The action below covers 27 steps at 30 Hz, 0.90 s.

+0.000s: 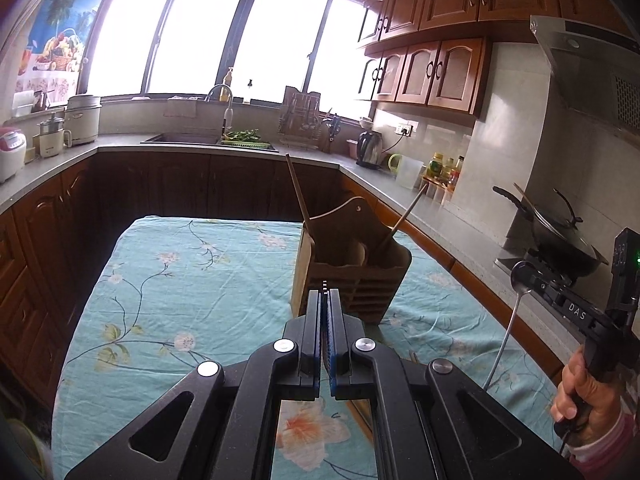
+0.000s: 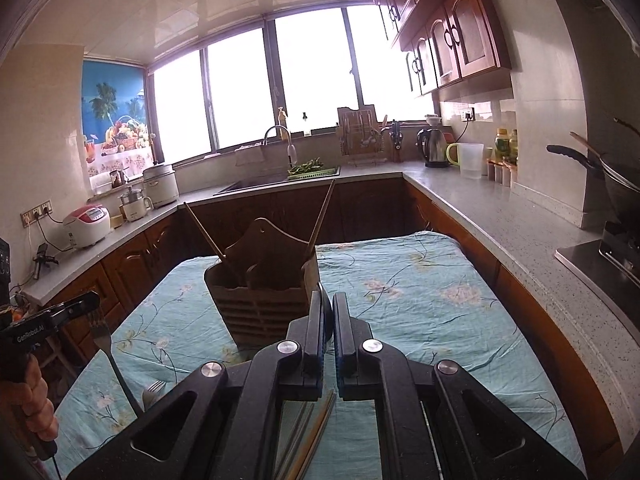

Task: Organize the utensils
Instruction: 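Lift the fork and chopstick and carry both grippers over the holder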

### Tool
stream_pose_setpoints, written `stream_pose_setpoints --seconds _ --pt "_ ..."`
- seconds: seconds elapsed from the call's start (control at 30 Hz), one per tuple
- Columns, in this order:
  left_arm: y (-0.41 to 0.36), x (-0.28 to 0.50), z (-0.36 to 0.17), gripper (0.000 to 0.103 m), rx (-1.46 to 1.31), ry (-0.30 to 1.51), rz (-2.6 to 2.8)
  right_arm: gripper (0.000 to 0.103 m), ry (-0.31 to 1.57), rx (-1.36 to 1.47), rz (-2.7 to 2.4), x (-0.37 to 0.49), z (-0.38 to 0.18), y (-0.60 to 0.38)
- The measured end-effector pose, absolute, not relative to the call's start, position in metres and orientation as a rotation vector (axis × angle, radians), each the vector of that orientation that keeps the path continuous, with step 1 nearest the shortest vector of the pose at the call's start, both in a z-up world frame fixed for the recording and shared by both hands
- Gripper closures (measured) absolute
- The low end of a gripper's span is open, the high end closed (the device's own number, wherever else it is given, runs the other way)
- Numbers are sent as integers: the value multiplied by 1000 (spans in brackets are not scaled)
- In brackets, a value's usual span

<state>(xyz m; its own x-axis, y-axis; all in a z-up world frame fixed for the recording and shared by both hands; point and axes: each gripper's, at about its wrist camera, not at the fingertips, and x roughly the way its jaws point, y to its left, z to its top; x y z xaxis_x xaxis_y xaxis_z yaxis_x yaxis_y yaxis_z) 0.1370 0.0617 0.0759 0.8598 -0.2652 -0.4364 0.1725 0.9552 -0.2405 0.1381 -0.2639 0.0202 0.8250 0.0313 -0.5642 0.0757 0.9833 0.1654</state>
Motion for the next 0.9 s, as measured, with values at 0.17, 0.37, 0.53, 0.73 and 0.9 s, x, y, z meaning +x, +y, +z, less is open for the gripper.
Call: stream_pose_setpoints --seconds 0.17,0.37,0.53,0.73,0.9 --pt "62 154 80 103 -198 469 -219 99 573 193 -31 155 23 -266" --pt "64 183 94 103 -182 422 -180 99 501 170 -53 183 37 -267" --pt "61 212 108 103 -160 362 -137 99 426 141 -72 209 50 -266" --pt "50 259 118 103 -146 315 -88 99 358 111 -99 247 58 -263" --pt "29 295 108 103 -121 294 -34 99 336 66 -122 277 52 -257"
